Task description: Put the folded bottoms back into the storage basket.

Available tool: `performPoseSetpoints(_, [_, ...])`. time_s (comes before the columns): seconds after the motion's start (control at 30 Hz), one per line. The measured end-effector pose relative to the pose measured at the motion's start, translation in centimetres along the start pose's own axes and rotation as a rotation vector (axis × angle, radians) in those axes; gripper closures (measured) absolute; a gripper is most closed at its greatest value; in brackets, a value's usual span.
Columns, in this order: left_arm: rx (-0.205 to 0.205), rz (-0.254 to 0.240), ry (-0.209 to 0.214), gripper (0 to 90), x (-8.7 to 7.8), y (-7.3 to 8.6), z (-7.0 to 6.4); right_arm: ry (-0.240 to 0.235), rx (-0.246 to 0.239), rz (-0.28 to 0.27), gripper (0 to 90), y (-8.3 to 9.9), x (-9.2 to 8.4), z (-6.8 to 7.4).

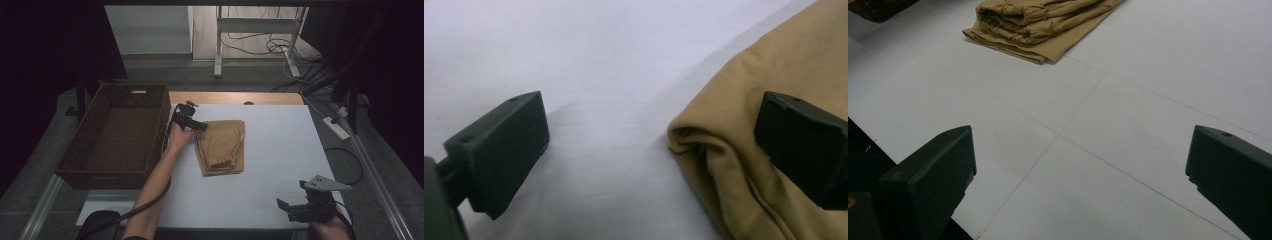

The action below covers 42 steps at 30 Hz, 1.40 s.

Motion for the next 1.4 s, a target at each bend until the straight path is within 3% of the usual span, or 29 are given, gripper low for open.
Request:
performPoseSetpoints(0.1, [0.017,-0.002,-0.026,2.1,0.4,0.2,-0.1,0.000,-0.001,0.000,0.6,0.0,0.0,0.0])
performPoseSetpoints(0.23, [0.025,-0.010,-0.021,6.3,0.2,0.3,-0.4,0.001,-0.001,-0.003,0.6,0.0,-0.1,0.0])
performPoseSetpoints(0.27, [0.035,-0.011,-0.013,13.6,0.1,0.3,-0.5,0.000,-0.003,-0.001,0.6,0.0,0.0,0.0])
performPoseSetpoints(0.33, [0.053,-0.024,0.008,18.2,-0.1,0.3,-1.0,0.000,-0.006,0.001,0.6,0.0,0.0,0.1])
performPoseSetpoints(0.43, [0.074,-0.041,0.048,36.7,-0.4,0.4,-1.7,0.005,-0.012,0.007,0.6,0.0,0.0,0.1])
performPoseSetpoints(0.5, [0.089,-0.053,0.086,51.2,-0.5,0.5,-2.2,0.004,-0.011,0.005,0.6,0.0,0.0,0.1])
performPoseSetpoints(0.53, [0.091,-0.058,0.098,63.9,-0.6,0.6,-2.4,0.003,-0.012,0.005,0.6,0.0,0.0,0.1])
performPoseSetpoints(0.63, [0.082,-0.067,0.127,69.9,-0.6,0.7,-2.7,0.001,-0.012,0.006,0.6,0.0,0.1,0.1])
performPoseSetpoints(0.9, [0.069,-0.123,0.136,70.9,-0.5,1.0,-2.7,-0.029,-0.026,-0.014,0.6,-0.4,0.2,0.5])
performPoseSetpoints(1.0, [0.079,-0.128,0.131,71.1,-0.5,1.1,-2.7,-0.058,-0.034,-0.025,0.7,-0.9,0.4,0.8])
performPoseSetpoints(1.03, [0.077,-0.133,0.135,71.1,-0.5,1.1,-2.7,-0.088,-0.044,-0.035,0.7,-1.2,0.6,1.1])
performPoseSetpoints(1.4, [0.074,-0.151,0.126,71.1,-0.5,1.2,-2.7,-0.134,-0.092,-0.049,1.0,-2.6,2.1,2.0])
Point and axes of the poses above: each handheld gripper's, and its own axes: x roughly forward along the jaws, y roughly out of its underside, z roughly to its left, the point moved 9 cm from there along x, roughly forward along the jaws, and after that the axes turned 3 degrees about y, right-handed, at the moved point
